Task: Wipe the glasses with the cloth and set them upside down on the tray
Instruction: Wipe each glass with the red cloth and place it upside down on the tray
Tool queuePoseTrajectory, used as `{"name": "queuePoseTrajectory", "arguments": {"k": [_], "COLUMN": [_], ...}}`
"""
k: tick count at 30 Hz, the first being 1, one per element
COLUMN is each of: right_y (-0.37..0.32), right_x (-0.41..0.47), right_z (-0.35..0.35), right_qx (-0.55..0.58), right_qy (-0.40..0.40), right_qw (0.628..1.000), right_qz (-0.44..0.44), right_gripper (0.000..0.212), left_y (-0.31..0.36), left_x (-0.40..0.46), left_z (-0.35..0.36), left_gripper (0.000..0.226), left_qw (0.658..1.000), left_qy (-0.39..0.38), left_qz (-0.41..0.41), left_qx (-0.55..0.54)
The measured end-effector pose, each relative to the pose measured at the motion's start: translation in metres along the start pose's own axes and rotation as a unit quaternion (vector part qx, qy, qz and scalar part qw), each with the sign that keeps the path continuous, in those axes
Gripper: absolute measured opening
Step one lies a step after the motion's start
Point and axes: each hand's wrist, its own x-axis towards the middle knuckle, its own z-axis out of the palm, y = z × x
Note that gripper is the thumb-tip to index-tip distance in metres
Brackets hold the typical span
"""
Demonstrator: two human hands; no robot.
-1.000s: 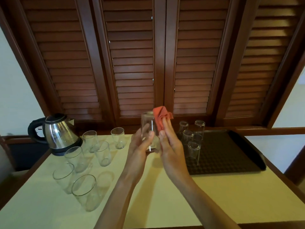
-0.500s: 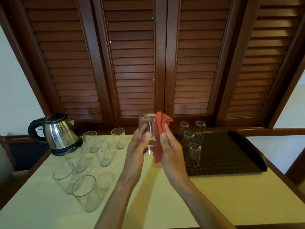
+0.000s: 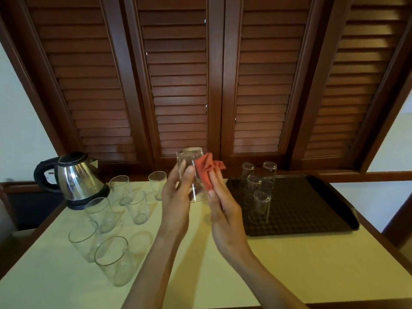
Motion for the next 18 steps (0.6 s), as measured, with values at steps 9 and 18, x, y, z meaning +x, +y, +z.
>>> {"name": "queuePoseTrajectory", "arguments": {"k": [9, 18], "right_y": [-0.007, -0.012], "right_x": [-0.003, 0.013], "right_z": [0.004, -0.001], "right_qx": [-0.014, 0.019], "right_qy": [0.024, 0.014], "right_qw": [1.000, 1.000], "right_qz": [-0.009, 0.004], "right_gripper": [0.041, 0.042], "left_y": [0.002, 0.001], "left_x": [-0.003, -0.007], "left_z": [0.003, 0.006], "left_gripper": [0.060, 0.048], "left_qw": [0.999, 0.999], "left_qy": [-0.001, -0.015], "left_qz": [-0.034, -0.032], "left_qx": [0.014, 0.008]}}
